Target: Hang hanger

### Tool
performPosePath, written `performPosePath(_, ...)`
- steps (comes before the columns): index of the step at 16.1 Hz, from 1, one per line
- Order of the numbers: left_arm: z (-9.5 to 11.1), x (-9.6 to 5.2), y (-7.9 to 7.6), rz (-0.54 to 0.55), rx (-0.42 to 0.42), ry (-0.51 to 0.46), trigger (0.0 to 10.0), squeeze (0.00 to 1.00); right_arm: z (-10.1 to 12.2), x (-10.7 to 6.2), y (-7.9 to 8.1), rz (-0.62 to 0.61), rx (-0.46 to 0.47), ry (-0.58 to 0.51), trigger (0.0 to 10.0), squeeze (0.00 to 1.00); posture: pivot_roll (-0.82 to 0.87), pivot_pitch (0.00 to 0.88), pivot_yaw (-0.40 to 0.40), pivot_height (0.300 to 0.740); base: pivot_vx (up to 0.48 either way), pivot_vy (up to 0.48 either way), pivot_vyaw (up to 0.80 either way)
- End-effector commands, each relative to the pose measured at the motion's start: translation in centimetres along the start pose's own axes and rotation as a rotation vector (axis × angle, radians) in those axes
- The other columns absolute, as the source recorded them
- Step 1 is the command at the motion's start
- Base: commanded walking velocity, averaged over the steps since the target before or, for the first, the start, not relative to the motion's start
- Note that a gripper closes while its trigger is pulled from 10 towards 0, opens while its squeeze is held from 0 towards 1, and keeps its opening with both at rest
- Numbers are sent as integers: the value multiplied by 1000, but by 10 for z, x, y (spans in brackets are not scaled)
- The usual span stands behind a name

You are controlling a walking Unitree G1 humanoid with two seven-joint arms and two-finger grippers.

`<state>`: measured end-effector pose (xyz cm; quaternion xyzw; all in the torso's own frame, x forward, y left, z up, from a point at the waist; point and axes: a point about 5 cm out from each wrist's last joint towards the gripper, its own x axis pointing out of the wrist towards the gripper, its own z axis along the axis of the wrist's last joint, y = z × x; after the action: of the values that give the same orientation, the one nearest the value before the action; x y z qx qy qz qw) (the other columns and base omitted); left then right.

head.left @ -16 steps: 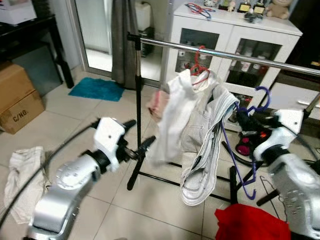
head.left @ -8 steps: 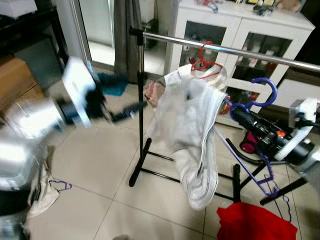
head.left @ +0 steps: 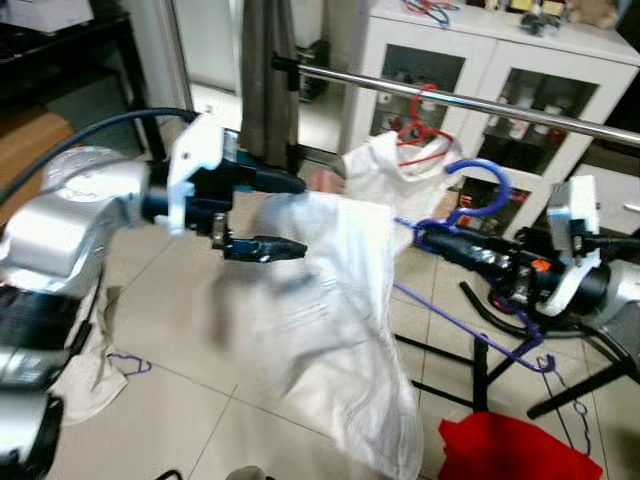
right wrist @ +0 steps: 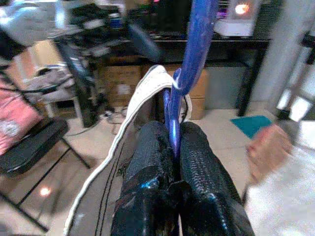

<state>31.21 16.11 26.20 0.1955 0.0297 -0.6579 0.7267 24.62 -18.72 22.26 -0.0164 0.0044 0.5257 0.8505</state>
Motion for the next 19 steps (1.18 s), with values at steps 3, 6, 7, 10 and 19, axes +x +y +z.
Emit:
performPosePath(3,4,13,7,-106,27,35,10000,0,12,7,10,89,-61,-13,0,0,98,0,-39,740,0,0,0)
performPosePath(6,0,21,7,-220,-1,36,4471,0,12,11,15,117,-68,-11,0,0,96,0,-30,740,0,0,0)
performPosePath(7,-2,23,4,-264,-17,41,0,0,13,12,17,125,-70,-14,0,0,97,0,-28,740,0,0,0)
performPosePath(10,-5,26,2,-324,-47,50,0,0,15,16,19,149,-77,-18,0,0,97,0,-22,740,0,0,0)
performPosePath(19,-8,25,8,-307,-43,63,0,0,17,22,23,181,-81,-21,0,0,96,0,-14,740,0,0,0)
